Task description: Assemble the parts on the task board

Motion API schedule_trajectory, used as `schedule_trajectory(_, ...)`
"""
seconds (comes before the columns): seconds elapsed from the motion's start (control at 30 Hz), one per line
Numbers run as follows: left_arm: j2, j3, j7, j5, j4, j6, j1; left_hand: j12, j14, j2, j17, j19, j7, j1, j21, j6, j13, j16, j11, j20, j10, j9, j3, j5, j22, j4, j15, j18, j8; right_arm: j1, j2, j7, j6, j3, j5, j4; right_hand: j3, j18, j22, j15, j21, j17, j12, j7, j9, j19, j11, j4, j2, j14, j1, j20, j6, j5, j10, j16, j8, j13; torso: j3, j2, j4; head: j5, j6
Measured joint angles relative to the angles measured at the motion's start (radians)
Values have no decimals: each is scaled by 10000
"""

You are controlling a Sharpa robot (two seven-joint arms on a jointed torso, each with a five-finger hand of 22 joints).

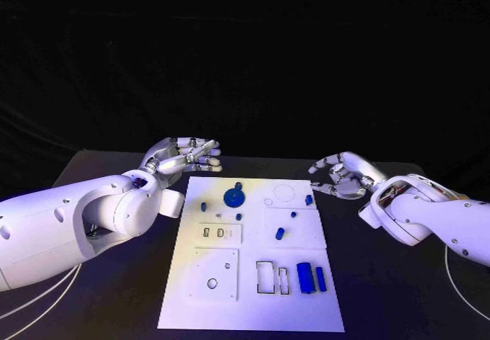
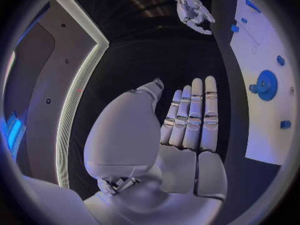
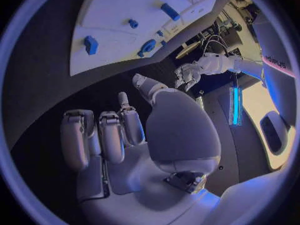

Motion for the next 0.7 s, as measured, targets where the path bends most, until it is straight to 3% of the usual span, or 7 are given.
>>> schedule_trajectory(0.33,-13,0,22,-1,-41,88,-8,0,-15,0,26,0,-55,0,0,56,14,0,-53,0,53,19,0,0,0,0,-14,1,1,-382,-16,352,280,-17,222,-718,-9,0,-1,39,0,-1,-36,146,-151,-38,53,-204,-3,38,80,38,-543,11,-53,0,-338,-1,9,15,5,-187,-42)
schedule_trajectory(0.7,-39,-1,31,0,-51,127,-15,0,-15,0,34,0,-54,0,0,56,13,0,-52,0,52,19,0,0,1,0,-14,0,43,-796,543,299,386,-42,367,-1326,59,1,-3,73,0,-2,-36,183,-182,0,88,-276,63,2,147,72,-651,53,-89,0,-406,-3,-20,24,33,-141,-146)
